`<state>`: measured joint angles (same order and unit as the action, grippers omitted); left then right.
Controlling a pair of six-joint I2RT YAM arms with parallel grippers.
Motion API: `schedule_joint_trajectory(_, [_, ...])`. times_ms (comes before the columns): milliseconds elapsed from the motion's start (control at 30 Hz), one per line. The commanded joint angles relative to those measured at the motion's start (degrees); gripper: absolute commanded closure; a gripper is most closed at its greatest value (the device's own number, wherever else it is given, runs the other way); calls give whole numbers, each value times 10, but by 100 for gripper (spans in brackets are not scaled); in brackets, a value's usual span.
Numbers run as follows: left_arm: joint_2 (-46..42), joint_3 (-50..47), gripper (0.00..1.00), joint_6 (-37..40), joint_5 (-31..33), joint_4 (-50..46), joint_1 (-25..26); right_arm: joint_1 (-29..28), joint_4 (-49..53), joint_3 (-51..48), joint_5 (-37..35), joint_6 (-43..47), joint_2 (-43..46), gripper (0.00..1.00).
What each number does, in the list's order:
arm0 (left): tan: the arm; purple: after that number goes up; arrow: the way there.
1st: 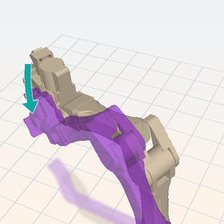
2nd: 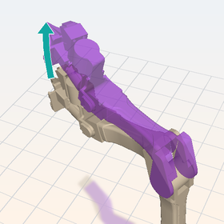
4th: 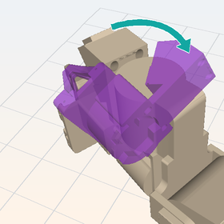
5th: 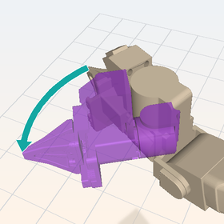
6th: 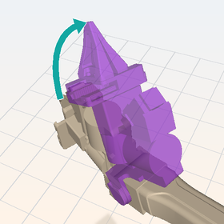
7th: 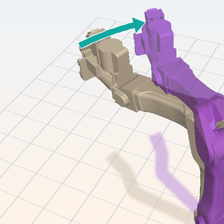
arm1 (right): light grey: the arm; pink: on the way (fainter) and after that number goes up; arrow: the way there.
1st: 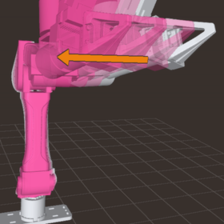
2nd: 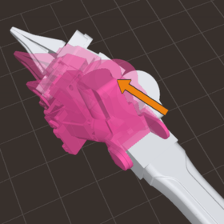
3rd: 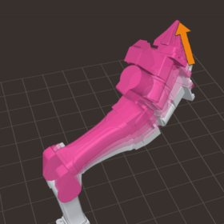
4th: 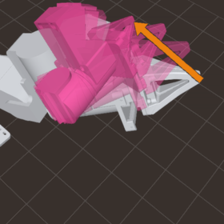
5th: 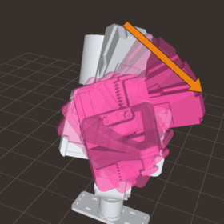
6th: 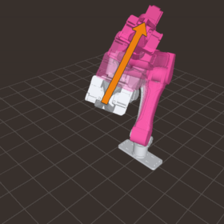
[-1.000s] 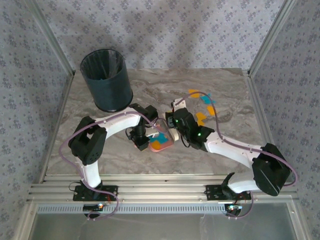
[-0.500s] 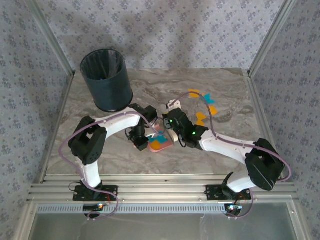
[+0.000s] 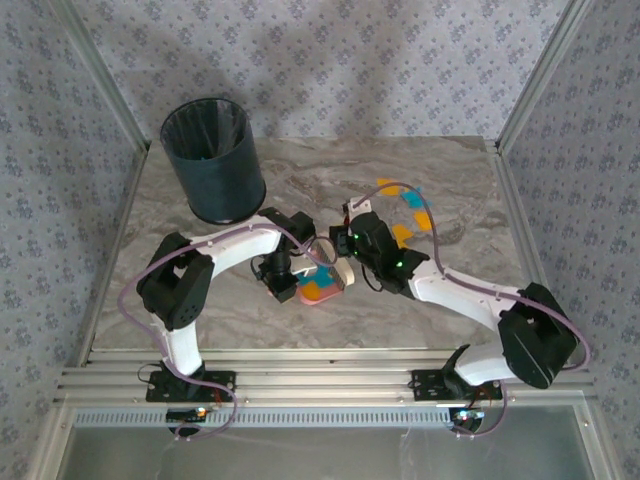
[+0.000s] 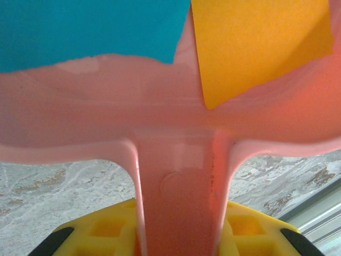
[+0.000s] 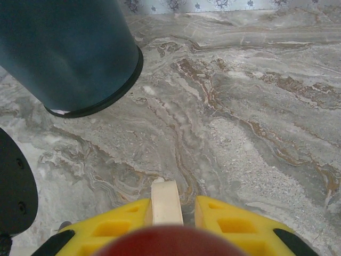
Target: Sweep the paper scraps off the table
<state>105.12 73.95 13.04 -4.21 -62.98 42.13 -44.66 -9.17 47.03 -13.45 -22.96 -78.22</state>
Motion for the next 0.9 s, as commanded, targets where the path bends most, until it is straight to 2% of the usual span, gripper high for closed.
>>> schedule_joint_trajectory(0, [-7,-2,100,10,2,-18,4,4,-39,-6,13,-26,33,100])
schedule_joint_trajectory(867, [-22,-1,100,8,-5,-10,-6,14,11,-32,-46,-30,122,100])
